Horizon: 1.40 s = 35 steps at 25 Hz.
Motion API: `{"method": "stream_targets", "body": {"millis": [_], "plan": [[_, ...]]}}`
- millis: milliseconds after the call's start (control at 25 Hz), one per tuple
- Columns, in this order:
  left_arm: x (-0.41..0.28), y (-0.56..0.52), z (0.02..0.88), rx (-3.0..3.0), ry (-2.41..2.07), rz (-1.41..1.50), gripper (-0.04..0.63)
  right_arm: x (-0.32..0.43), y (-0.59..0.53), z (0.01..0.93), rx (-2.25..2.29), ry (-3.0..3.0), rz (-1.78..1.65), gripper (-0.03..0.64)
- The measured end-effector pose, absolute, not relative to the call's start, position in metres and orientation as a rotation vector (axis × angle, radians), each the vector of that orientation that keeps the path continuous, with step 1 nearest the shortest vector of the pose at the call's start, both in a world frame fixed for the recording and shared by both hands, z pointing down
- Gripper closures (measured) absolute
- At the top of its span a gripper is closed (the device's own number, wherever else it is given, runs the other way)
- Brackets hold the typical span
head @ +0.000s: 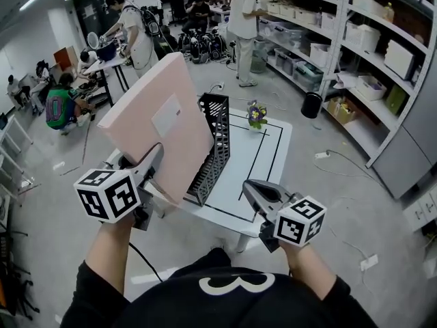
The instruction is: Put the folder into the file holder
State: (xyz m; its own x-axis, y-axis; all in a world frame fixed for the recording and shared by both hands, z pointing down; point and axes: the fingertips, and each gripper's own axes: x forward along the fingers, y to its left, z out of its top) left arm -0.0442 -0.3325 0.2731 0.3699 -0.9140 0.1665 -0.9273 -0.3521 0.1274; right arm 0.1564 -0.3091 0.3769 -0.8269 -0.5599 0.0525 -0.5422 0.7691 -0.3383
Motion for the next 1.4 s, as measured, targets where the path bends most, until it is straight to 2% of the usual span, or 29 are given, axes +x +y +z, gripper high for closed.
{"method": "stream_targets", "body": {"millis": [680, 1400], "plan": [[-0.016, -0.400, 0.290, 2.452, -1.656, 0.173, 0.449, 0.165, -0.325, 0.385, -0.976, 2.908, -0.554, 0.612], [0.001, -0.419, 0.316, 2.509, -1.642, 0.195, 0.449, 0.172, -0.333, 0.412, -1.063, 2.919, -0.605, 0.612]]}}
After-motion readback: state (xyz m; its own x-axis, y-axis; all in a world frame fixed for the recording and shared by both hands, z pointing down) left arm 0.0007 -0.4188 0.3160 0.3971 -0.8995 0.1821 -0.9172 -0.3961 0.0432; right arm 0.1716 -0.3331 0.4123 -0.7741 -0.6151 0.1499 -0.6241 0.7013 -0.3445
